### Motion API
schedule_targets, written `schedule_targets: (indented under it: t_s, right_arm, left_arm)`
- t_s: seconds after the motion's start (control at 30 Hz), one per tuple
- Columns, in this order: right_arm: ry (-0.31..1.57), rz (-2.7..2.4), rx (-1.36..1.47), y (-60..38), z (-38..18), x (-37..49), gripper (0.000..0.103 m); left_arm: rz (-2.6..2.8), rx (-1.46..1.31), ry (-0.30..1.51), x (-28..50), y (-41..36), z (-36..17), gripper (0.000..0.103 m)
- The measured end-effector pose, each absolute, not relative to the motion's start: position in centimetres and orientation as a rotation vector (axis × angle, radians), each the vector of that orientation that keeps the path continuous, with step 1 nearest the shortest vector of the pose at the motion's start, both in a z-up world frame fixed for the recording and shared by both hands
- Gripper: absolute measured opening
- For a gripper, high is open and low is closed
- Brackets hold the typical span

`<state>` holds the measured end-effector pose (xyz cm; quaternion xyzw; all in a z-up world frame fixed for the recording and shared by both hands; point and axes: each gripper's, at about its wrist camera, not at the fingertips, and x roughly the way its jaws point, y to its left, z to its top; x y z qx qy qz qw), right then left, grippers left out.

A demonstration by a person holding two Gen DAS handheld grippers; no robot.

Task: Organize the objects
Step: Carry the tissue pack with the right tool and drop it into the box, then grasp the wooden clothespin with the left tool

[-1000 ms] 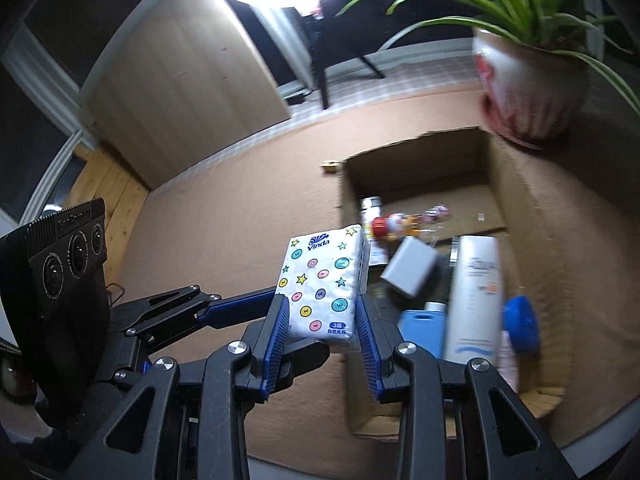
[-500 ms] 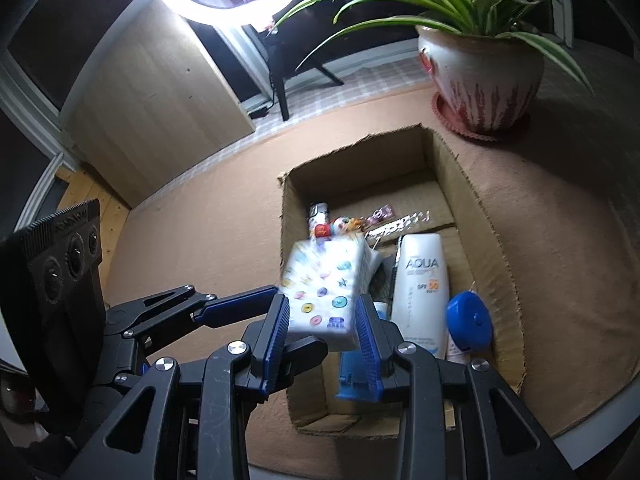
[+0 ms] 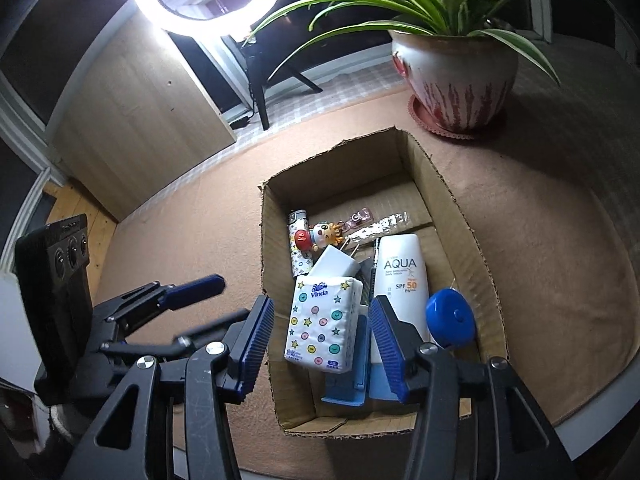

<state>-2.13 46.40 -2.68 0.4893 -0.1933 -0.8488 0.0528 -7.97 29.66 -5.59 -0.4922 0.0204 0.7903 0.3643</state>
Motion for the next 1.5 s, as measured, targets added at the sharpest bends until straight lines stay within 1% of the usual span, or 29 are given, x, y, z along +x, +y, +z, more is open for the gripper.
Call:
schedule_targets:
  t_s: [0.23,0.53,0.8,0.97,1.13,1.27,1.5]
  right_arm:
    - [-0.613,-2.605,1.519,46.6,-2.8,-1.7,0.047]
    - [-0.58,-2.62,1.613,46.1,-3.1,-1.2,0.047]
    - [-0.581,-2.63,1.66,46.3,-3.5,-1.1,0.047]
    - [-0.629,-2.644,1.696,47.4,-4.1,-0.6,0.047]
    - [-0.694,-2.663,1.715,48.9,-4.5,-0.1,0.047]
    - [-0.72,-2.671,1.719,49.6,-4.5,-0.1,0.047]
    - [-0.727,-2.659,1.717,49.4,-4.7,-0.6,0.047]
  left_arm:
    - [2.102,-1.32,0.019,-11.3,26.2,-6.9,0.066]
    - [2.212,-1.38,-0.056,-19.8,22.8,-9.3,0.066]
    - [2.207,-1.373,-0.061,-26.5,25.4,-9.9,0.066]
    - [2.161,-1.413,-0.053,-29.4,27.8,-11.1,0.066]
    - [2.107,-1.447,0.022,-30.3,30.8,-12.4,0.065]
    - [2.092,-1.487,0.128,-30.4,32.3,-13.7,0.063]
    - [2.075,-1.497,0.077,-30.8,31.7,-13.9,0.061]
